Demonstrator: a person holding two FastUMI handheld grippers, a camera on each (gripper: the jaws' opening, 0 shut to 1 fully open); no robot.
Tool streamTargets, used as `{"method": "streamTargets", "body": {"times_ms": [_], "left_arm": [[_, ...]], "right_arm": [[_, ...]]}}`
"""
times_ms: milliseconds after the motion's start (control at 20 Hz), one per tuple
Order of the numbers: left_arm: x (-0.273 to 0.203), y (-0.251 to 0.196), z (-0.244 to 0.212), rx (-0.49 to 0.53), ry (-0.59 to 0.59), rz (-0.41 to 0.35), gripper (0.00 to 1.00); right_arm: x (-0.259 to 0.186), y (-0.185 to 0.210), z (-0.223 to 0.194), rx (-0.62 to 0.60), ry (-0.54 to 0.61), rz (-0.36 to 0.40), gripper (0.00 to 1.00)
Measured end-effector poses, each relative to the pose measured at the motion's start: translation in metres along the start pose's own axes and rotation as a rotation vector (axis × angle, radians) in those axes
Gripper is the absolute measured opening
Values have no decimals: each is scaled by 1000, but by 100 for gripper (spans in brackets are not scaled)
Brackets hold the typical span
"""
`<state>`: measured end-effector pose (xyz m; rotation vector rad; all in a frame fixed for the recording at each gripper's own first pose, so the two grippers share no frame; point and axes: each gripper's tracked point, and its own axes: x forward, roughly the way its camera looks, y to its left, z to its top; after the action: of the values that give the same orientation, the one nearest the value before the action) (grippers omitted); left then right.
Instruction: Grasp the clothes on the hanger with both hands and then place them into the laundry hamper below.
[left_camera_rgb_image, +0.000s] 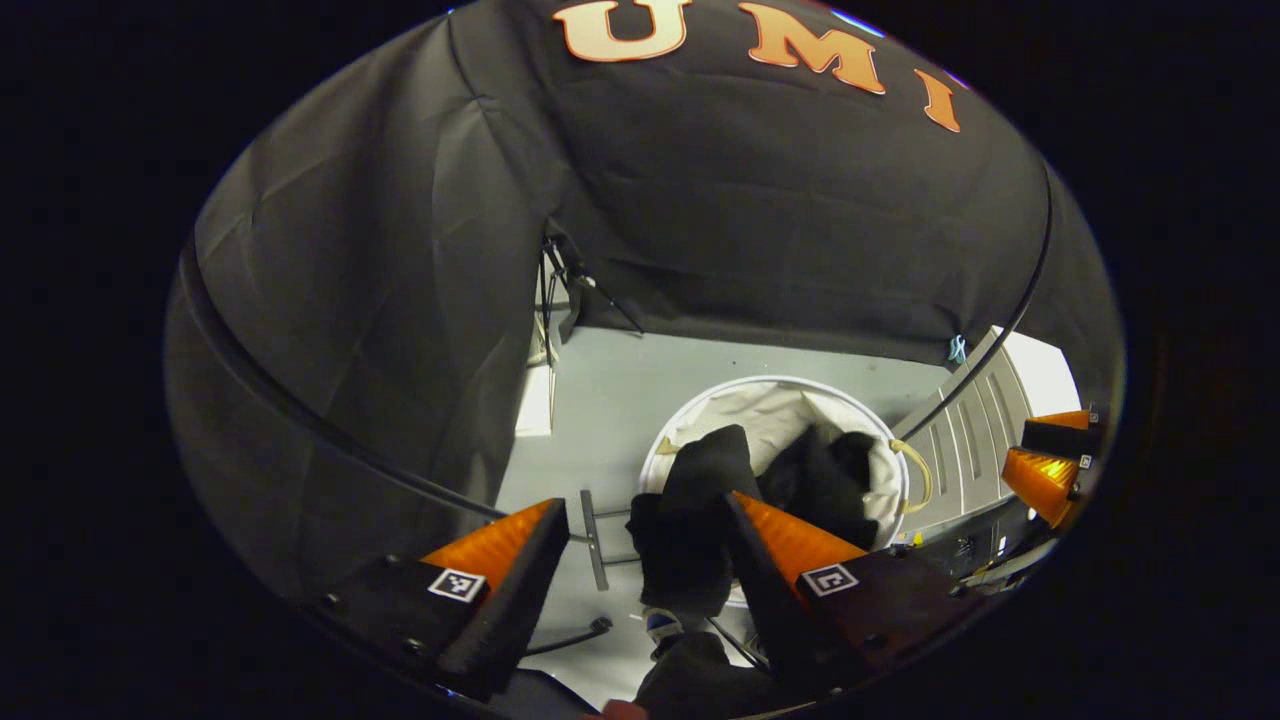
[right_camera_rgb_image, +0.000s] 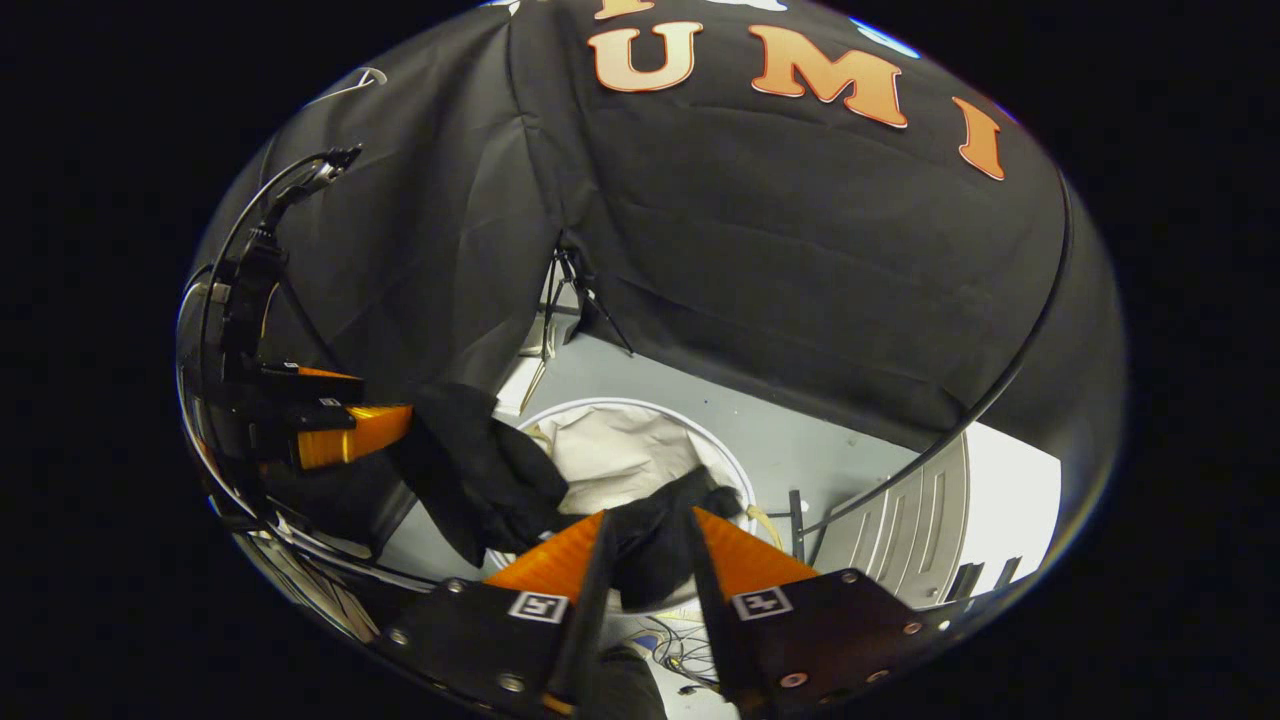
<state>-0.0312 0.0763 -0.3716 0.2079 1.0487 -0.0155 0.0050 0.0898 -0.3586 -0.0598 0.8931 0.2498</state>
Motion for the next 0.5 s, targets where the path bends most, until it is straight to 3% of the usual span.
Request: {"method": "streamTargets", "body": {"times_ms": [150,350,500], "left_arm": [[-2,4,6,-22,-13,8,99],[-5,10,14,-41,-42,19,97],[-7,10,19,-48,-60,18,99]], "right_arm": [[1,0,-6,15,12,-5,80],[-1,1,-2,30,8,-7,90],[2,0,-2,50,5,-15,93]]}}
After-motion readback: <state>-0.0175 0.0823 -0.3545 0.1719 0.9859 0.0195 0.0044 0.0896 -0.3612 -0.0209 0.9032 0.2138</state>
